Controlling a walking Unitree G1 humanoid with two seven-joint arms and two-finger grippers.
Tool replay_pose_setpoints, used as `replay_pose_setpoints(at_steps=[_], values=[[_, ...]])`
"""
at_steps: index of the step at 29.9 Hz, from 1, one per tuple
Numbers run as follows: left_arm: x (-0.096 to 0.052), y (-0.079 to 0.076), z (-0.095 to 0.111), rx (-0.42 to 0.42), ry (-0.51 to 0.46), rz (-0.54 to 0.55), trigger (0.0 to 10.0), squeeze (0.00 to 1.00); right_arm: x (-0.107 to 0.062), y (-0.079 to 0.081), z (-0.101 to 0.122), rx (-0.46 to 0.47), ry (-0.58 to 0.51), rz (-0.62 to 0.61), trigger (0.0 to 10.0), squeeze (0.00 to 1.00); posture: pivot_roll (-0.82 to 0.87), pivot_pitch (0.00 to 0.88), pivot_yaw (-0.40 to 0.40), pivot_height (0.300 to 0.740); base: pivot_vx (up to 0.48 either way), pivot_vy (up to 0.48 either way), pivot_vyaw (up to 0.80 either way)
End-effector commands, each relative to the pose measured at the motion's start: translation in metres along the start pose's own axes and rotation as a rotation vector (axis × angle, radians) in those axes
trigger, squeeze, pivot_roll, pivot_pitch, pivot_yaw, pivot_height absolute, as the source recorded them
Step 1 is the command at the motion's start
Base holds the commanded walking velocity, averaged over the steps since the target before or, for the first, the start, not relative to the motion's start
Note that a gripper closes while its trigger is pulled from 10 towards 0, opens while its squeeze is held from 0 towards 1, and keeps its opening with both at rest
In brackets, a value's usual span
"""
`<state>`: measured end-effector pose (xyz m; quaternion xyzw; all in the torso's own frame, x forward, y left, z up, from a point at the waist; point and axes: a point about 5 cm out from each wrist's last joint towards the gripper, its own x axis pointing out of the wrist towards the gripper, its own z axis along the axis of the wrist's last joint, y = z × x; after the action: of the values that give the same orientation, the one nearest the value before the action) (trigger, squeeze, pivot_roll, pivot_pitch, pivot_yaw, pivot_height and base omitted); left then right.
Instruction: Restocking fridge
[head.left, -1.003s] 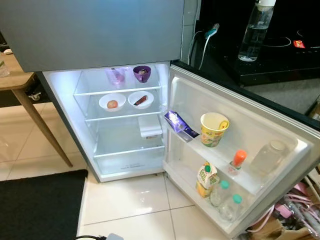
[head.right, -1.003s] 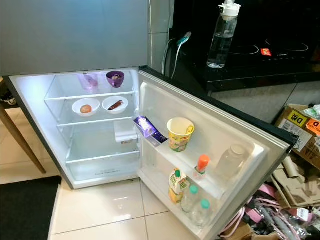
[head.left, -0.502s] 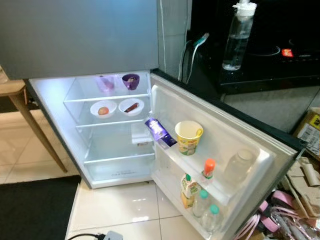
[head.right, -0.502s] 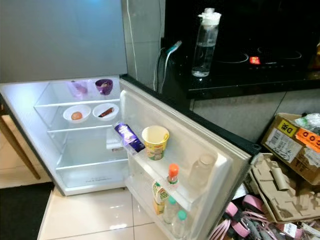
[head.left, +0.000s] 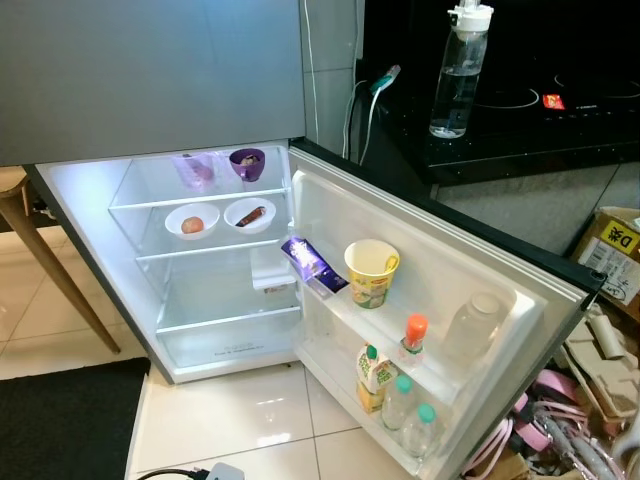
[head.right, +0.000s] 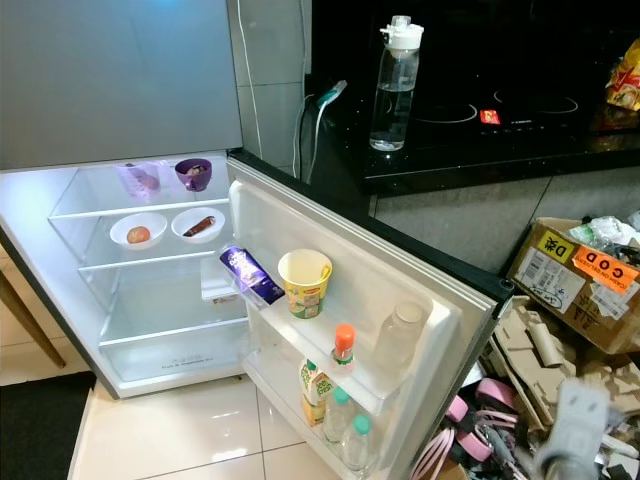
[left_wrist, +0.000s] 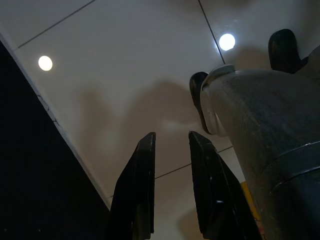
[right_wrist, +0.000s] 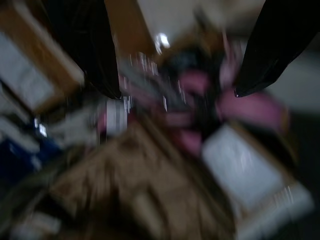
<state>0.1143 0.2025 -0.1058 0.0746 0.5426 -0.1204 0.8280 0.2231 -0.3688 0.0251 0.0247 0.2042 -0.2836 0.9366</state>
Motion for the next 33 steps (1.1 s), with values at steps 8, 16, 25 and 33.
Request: replay_pose_setpoints(at_steps=[8, 16, 25, 33], values=[[0.000, -0.006, -0.005, -0.009, 0.014, -0.030, 10.0, 0.00, 0.007, 0.053, 0.038, 0.132, -0.172, 0.397, 0.0, 0.00, -0.05, 0.000, -0.016, 0.740, 0.000, 0.000, 0.00], [0.001, -0.005, -0.002, -0.006, 0.005, -0.034, 10.0, 0.00, -0.004, 0.081, 0.027, 0.108, -0.119, 0.733, 10.0, 0.00, -0.05, 0.000, -0.014, 0.740, 0.000, 0.000, 0.00], [0.001, -0.006, 0.000, -0.007, 0.001, -0.038, 10.0, 0.00, -0.018, 0.094, 0.012, 0.083, -0.048, 1.013, 10.0, 0.00, -0.06, 0.000, -0.011, 0.740, 0.000, 0.000, 0.00], [0.001, -0.006, 0.000, -0.011, 0.000, -0.040, 10.0, 0.00, -0.041, 0.114, -0.001, 0.041, 0.022, 1.332, 10.0, 0.00, -0.06, 0.000, -0.014, 0.740, 0.000, 0.000, 0.00]])
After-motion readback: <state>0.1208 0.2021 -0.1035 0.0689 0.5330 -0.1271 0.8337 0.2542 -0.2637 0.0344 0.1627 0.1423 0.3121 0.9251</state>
